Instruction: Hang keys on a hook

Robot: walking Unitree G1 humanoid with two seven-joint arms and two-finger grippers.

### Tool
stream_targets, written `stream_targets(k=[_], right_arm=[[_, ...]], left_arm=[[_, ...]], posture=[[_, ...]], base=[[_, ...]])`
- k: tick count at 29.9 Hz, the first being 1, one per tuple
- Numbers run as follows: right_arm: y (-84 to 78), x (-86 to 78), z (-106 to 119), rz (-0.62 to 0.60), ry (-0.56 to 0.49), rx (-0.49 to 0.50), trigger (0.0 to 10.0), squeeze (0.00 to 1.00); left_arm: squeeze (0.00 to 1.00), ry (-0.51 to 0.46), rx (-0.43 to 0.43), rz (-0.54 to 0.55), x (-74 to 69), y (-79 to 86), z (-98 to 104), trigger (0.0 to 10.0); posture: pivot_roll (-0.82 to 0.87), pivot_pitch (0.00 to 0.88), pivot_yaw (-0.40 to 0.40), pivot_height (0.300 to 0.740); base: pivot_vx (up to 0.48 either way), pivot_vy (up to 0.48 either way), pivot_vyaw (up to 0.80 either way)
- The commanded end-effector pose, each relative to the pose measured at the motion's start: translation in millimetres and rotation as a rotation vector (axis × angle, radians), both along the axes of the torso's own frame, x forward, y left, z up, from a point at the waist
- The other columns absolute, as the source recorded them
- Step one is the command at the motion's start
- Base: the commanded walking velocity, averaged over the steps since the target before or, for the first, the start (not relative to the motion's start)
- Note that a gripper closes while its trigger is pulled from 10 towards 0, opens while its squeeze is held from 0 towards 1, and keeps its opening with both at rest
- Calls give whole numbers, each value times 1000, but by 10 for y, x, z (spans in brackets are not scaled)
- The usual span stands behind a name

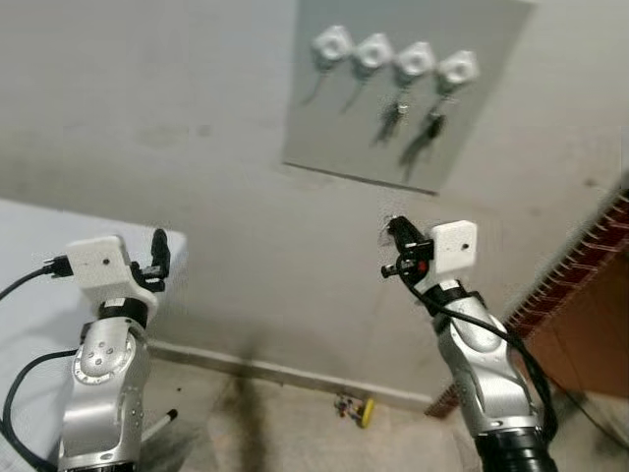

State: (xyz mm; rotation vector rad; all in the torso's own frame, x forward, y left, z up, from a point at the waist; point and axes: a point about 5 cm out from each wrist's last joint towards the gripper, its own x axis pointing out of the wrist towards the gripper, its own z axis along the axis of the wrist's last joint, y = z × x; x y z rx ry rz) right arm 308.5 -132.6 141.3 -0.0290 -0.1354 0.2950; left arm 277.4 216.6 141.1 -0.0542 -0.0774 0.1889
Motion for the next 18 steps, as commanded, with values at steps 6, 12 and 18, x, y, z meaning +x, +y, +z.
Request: stream_targets(k=[6,12,18], right_arm=[[-135,13,-110,-88,86,-2,10000,0],[-157,-20,-124,-106,89,4,10000,0],[-160,-46,-133,-117,93,12,10000,0]], left_arm=[[0,37,7,-35,-8,-103,-29,10000],[0,53,13,-41,-21,-122,-44,10000],[0,61,18,-53,-16,-123,-32,10000]], posture=[[-61,6,-45,740],[-63,16,-32,740],[-68,24,-16,740]], base=[[0,0,0],[0,0,0],[0,0,0]])
